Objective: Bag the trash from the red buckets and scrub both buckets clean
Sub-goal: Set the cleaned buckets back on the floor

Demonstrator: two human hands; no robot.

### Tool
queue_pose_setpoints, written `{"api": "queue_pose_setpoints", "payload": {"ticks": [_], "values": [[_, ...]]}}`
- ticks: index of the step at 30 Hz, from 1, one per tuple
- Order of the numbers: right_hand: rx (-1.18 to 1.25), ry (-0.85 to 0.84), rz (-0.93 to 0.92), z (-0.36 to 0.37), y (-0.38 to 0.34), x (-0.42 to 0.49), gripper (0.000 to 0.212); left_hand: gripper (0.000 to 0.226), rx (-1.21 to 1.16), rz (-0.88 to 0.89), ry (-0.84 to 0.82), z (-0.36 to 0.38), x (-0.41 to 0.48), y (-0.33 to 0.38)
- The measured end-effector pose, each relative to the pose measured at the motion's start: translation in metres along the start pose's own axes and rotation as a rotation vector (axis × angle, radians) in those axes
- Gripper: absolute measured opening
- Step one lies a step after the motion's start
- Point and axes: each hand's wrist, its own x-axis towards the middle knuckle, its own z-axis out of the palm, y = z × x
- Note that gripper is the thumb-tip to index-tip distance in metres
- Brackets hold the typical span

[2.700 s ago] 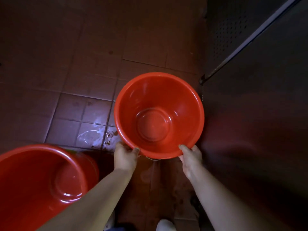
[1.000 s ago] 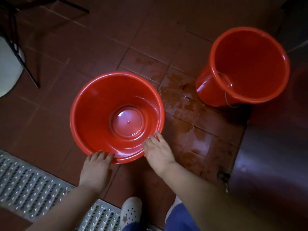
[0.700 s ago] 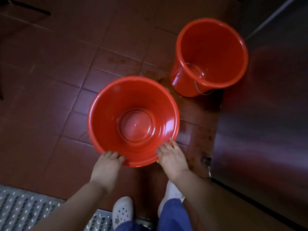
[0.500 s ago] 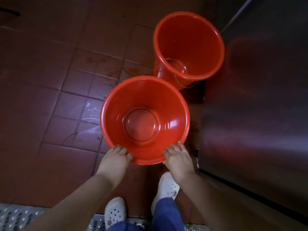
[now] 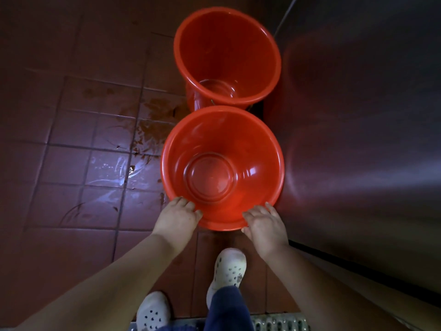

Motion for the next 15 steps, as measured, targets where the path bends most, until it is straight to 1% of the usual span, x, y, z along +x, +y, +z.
{"api": "queue_pose_setpoints", "payload": {"ticks": [2,4,5,7,10,13,15], "values": [[0.047,-0.038,-0.002,-0.005,-0.001,-0.003,0.048,0.029,-0.002,-0.005,-0.026,-0.008,0.000,0.002],[0.095,-0.097,-0.002,-0.012,-0.003,-0.005,0.052,0.035,-0.028,-0.027,-0.032,-0.013,-0.003,0.002],[0.110,-0.101,0.011,-0.016,-0.005,-0.007,0.053,0.040,-0.031,-0.045,-0.030,-0.019,-0.006,0.001],[0.146,-0.119,0.058,-0.035,-0.013,-0.012,0.050,0.046,-0.022,-0.097,-0.062,-0.038,-0.015,-0.002],[0.208,-0.203,0.130,-0.076,-0.025,-0.026,0.039,0.051,-0.022,-0.170,-0.190,-0.070,-0.037,-0.009],[0.203,-0.213,0.141,-0.126,-0.036,-0.045,0.033,0.049,-0.009,-0.226,-0.200,-0.116,-0.064,-0.018],[0.216,-0.207,0.124,-0.163,-0.044,-0.060,0.030,0.041,-0.053,-0.251,-0.186,-0.148,-0.085,-0.021]]}}
